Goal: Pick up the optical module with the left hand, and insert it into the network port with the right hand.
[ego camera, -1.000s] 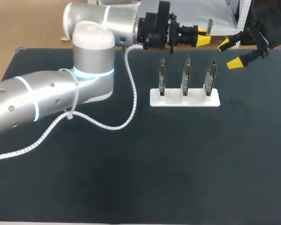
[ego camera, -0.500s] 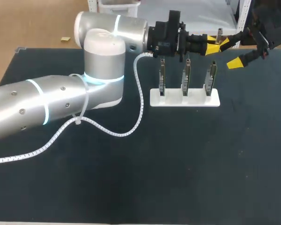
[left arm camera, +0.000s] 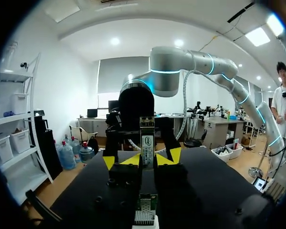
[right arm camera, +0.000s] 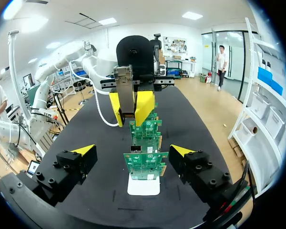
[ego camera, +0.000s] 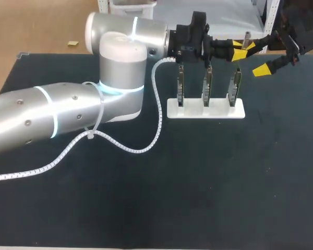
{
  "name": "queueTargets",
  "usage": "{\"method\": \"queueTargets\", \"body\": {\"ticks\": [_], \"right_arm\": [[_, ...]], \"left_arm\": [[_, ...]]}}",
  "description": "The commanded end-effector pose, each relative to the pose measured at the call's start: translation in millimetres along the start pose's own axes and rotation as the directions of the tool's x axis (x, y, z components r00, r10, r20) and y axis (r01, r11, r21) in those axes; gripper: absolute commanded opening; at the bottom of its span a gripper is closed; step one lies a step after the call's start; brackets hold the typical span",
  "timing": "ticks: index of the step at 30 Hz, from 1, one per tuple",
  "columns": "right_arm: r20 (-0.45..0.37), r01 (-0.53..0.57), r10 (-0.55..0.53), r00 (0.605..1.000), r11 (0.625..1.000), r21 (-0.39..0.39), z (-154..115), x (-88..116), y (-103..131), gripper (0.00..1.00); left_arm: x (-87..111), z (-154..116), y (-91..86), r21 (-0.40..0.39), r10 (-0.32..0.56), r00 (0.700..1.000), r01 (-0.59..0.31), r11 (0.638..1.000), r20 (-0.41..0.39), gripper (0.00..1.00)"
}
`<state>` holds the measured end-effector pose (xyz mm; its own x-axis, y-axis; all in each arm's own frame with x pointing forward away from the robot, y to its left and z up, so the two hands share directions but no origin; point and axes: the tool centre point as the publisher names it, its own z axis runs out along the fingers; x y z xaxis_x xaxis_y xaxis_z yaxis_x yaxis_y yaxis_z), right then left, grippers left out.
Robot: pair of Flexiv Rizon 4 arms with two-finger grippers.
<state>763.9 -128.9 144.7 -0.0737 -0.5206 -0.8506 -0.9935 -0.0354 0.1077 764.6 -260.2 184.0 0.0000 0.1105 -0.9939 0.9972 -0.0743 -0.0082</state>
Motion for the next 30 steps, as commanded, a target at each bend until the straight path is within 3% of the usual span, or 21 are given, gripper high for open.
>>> {"method": "queueTargets", "body": {"ticks": [1, 30], "right_arm": [[0.001, 0.0, 0.0, 1.0, 1.0, -0.001, -0.1, 0.0, -0.6, 1.0], [0.001, 0.0, 0.0, 1.0, 1.0, -0.001, -0.1, 0.0, -0.6, 1.0]], "left_arm": [[-0.8, -0.4, -5.7, -0.012, -0.001, 1.0, 0.001, 1.0, 0.008, 0.0], [9.3, -0.1, -10.4, -0.073, -0.05, 0.999, 0.048, 0.996, -0.021, 0.0]]}}
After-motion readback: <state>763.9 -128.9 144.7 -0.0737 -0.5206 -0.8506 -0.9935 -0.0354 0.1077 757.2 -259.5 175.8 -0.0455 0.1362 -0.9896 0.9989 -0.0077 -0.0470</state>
